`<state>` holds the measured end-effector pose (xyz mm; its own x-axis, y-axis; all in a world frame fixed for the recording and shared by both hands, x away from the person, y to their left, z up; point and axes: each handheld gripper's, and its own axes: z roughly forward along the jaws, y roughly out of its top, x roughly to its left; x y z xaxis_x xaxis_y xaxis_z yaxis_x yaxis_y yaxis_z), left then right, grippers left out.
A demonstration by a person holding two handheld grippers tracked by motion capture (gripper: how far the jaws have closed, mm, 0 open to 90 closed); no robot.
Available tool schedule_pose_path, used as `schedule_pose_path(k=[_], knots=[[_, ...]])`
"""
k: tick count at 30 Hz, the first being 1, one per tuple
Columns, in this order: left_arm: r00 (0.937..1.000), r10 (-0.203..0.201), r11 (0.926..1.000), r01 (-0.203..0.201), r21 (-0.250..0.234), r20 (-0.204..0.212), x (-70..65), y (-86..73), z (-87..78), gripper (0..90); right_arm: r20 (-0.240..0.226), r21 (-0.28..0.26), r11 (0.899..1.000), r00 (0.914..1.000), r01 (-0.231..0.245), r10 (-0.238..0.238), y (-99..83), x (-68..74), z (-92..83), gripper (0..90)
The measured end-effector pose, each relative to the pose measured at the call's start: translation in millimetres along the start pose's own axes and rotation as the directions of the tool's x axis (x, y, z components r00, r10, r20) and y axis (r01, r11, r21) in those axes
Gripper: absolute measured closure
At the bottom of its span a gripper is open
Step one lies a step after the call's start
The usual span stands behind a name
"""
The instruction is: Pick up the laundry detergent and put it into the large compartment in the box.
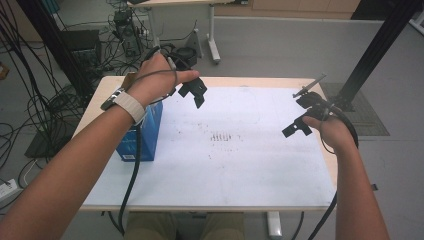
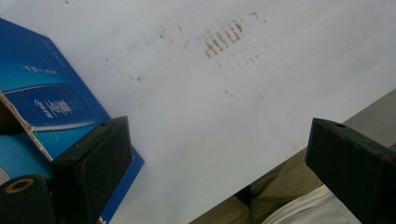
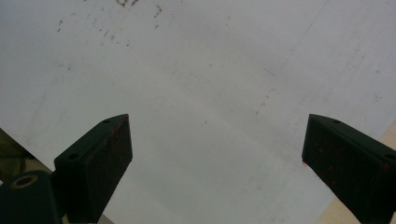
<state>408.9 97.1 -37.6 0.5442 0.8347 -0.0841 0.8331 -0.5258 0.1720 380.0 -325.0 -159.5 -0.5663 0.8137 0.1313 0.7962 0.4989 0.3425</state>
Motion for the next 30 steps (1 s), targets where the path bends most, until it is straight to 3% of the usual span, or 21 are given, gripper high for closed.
schedule_pose_path(k=[16, 30], knots=[[0.9980, -0.062, 0.9980, 0.062, -0.002, -0.002, -10.3, 3.1, 15.3, 7.7, -0.003, -0.001, 1.000, 1.0000, 0.004, -0.004, -0.3, 2.2, 0.6, 8.4], [0.9974, -0.071, 0.9975, 0.071, -0.004, 0.016, -7.8, 0.7, 17.7, 7.7, -0.002, -0.006, 1.000, 1.0000, 0.007, -0.007, -2.4, 4.2, -0.4, 8.4]])
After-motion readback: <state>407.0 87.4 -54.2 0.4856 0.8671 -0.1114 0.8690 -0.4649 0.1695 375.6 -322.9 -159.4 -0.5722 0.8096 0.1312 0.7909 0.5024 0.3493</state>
